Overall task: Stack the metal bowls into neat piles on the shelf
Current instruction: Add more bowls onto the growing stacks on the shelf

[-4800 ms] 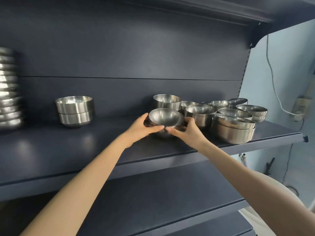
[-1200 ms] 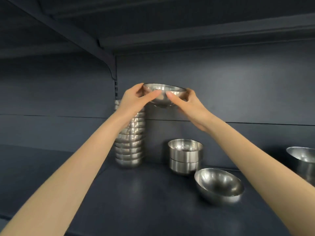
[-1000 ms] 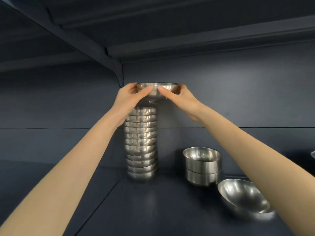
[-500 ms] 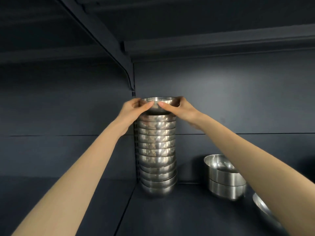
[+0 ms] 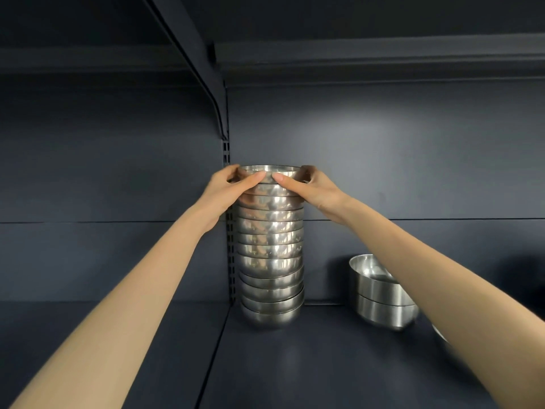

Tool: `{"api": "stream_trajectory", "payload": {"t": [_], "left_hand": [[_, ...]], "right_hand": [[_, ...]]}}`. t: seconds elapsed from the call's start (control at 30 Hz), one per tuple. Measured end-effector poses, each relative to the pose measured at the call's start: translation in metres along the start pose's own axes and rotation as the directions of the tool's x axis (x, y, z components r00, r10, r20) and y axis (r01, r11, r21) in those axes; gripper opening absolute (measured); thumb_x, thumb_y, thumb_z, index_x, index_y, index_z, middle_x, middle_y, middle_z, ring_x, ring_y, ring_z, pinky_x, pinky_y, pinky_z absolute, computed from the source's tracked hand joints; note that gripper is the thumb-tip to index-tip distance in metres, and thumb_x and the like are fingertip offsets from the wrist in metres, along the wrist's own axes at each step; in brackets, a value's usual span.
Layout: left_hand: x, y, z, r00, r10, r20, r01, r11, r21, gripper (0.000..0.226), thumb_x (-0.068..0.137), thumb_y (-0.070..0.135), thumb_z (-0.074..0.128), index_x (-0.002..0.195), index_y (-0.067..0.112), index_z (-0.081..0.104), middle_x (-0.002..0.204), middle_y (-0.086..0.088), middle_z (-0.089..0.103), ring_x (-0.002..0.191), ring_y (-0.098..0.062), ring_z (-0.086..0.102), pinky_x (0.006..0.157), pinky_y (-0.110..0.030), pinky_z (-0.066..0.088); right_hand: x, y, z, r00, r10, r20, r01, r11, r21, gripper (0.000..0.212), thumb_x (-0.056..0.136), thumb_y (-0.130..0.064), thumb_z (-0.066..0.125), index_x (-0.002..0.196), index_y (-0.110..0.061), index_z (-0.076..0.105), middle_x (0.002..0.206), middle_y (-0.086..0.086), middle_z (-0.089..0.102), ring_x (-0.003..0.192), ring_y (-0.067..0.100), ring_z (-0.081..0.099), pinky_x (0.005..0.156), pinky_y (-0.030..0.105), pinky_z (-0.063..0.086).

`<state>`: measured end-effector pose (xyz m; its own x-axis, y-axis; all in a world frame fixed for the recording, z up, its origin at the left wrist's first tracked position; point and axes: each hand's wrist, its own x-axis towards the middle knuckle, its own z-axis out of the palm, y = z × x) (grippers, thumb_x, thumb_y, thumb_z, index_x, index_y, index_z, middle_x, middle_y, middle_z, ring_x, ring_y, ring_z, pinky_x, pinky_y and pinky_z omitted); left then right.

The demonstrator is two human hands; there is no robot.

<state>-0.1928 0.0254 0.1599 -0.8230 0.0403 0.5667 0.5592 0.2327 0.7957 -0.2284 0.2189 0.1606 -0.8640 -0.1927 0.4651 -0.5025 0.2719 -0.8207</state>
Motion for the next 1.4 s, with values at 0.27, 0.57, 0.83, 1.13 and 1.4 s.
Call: {"api": "stream_trajectory", "payload": {"t": [0.27,0.57,0.83,1.13,1.4], "left_hand": [[0.001,-0.006,-0.002,0.999,-0.038,0.017,0.038,0.999,0.025,0.066,0.075,0.055,0.072,0.114,0.004,0.06,0.112,-0.001,0.069,0.112,-0.016,0.061,0.11,-0.038,0.037],[-0.017,-0.006,-0.005,0.993,-0.092,0.069,0.077,0.978,0.191,0.069,0.091,0.061,0.045,0.146,0.022,0.037,0.147,0.011,0.041,0.134,-0.008,0.037,0.104,-0.022,0.027],[-0.079,-0.023,-0.016,0.995,-0.099,0.005,0.069,0.72,0.691,0.085,0.088,0.072,0.026,0.155,0.022,0.01,0.161,0.006,0.009,0.147,-0.016,0.015,0.116,-0.043,0.02],[-0.146,-0.017,0.021,0.998,-0.052,-0.033,0.049,0.353,0.934,0.091,0.08,0.073,0.014,0.153,0.018,0.016,0.161,-0.003,0.011,0.146,-0.023,0.015,0.118,-0.041,0.015],[-0.186,-0.008,0.089,0.993,-0.1,0.065,-0.032,0.303,0.953,0.103,0.074,0.085,0.004,0.152,0.021,0.019,0.16,0.001,0.013,0.146,-0.02,0.014,0.119,-0.04,0.013]], "right_hand": [[-0.004,-0.003,0.001,1.0,0.001,-0.014,-0.002,1.0,-0.029,0.046,0.078,-0.051,0.073,0.097,-0.018,0.047,0.086,-0.008,0.054,0.078,0.004,0.054,0.071,0.018,0.041],[-0.028,-0.008,-0.012,0.999,0.033,-0.014,-0.035,0.98,-0.197,0.088,0.087,-0.053,0.062,0.15,-0.008,0.02,0.145,-0.001,0.039,0.134,0.016,0.037,0.103,0.023,0.031],[-0.082,0.016,-0.038,0.995,-0.006,0.098,0.066,0.781,-0.621,0.096,0.087,-0.063,0.051,0.155,-0.011,0.007,0.163,0.002,0.01,0.149,0.016,0.013,0.121,0.035,0.013],[-0.162,0.043,-0.079,0.988,-0.024,0.152,0.145,0.479,-0.866,0.09,0.086,-0.073,0.039,0.155,-0.022,0.014,0.162,-0.006,0.015,0.15,0.016,0.006,0.121,0.047,0.004],[-0.221,0.071,-0.128,0.991,0.032,0.127,0.096,0.479,-0.873,0.085,0.085,-0.072,0.04,0.153,-0.027,0.018,0.161,-0.006,0.017,0.149,0.019,0.01,0.121,0.05,0.008]]}}
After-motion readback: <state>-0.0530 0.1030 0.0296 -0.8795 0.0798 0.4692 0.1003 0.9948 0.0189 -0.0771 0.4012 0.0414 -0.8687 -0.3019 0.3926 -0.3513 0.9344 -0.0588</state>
